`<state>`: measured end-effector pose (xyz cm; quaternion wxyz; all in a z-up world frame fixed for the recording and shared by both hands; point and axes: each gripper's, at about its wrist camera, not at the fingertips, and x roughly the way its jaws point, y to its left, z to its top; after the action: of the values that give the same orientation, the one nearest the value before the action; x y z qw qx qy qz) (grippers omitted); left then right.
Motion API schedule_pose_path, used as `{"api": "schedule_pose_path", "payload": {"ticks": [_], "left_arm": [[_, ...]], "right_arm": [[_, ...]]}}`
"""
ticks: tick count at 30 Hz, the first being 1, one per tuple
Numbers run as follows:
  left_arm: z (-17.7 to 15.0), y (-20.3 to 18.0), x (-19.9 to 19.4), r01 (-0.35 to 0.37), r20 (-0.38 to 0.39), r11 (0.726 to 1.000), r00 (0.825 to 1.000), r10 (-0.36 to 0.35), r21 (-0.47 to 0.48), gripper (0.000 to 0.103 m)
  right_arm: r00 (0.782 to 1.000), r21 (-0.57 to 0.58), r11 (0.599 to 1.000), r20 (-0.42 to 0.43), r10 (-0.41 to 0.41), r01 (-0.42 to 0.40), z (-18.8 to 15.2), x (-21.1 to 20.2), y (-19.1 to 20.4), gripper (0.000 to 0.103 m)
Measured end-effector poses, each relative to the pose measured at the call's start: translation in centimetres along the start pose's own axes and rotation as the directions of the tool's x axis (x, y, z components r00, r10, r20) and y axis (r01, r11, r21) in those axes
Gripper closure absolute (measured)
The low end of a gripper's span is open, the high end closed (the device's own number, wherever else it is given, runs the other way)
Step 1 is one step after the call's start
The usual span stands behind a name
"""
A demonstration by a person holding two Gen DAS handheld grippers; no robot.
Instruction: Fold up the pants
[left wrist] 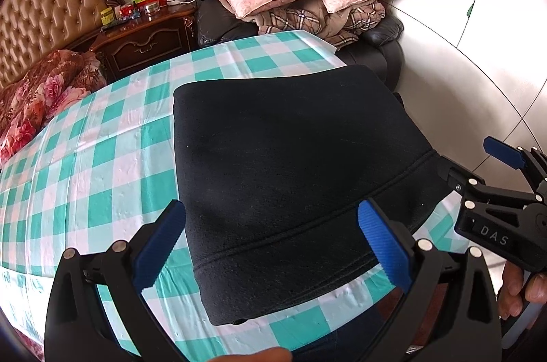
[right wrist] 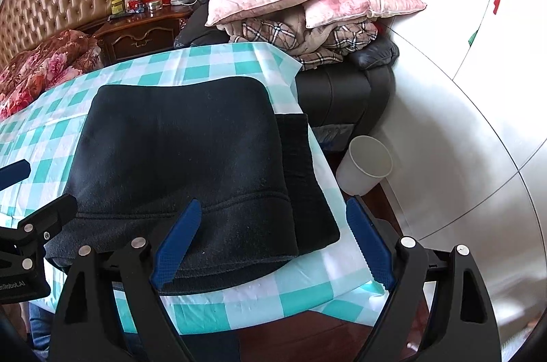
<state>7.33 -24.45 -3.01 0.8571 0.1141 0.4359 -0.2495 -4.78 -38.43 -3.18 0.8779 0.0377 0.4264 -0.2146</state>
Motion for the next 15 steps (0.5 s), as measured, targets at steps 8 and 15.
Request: {"api": "schedule_pose_path", "payload": {"ticks": [8,15], "left_arm": [[0.02,0.07,0.08,0.0,-0.002,1.0,1.0,0.0,-0.002,0.002],[0.04,0.11,0.12,-0.002,-0.004,1.0,1.0,0.002,-0.002,0.002]], "right_arm": [[1.0,-0.005,1.0,-0.005,0.007,-0.007,0.02,0.17,0.25,0.02],[1.0,-0.004,1.0,-0.004,0.007,-0.007,0.06,0.15,0.3,0.02]]}}
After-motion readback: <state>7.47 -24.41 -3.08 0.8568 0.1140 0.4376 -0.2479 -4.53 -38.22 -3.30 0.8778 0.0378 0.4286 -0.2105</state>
